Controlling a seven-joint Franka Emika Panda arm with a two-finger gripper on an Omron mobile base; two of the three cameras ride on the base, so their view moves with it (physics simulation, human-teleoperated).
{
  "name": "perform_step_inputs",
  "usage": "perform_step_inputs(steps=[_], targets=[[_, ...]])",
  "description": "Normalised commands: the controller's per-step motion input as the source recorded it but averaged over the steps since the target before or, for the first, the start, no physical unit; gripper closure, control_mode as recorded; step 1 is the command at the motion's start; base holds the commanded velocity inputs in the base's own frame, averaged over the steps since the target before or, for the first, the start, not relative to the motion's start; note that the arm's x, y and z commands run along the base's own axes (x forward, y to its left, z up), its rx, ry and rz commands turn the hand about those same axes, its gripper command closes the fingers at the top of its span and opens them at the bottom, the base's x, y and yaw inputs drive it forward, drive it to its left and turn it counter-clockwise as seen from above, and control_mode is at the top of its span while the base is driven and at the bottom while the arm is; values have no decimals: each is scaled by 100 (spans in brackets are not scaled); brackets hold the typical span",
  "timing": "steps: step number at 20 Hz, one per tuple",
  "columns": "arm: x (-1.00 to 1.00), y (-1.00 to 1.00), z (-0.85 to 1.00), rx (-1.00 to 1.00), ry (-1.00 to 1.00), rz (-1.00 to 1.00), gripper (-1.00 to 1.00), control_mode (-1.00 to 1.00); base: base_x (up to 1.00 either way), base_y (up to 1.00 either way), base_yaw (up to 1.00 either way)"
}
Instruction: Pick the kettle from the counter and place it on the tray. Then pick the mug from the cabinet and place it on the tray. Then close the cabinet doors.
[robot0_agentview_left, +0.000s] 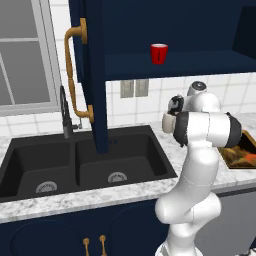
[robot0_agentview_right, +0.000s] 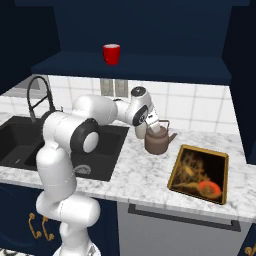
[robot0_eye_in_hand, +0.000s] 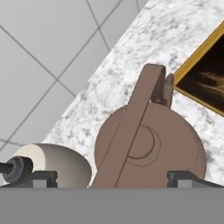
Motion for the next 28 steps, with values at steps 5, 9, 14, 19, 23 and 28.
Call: perform_step_inputs(steps=[5,9,14,19,23,28], targets=[[33,-12,-23,8,0,0,-100,-100,0,0,0],[30,-10,-9,7,0,0,-100,-100,0,0,0],[2,-15,-21,0,3,0,100,-100,0,0,0],[-12,-19,-40,3,-2,0,100,-100,0,0,0],[-36,-10,-13,0,-10,0,100,-100,0,0,0],[-83,-14,2,-2,-37,0,100,-100,0,0,0]])
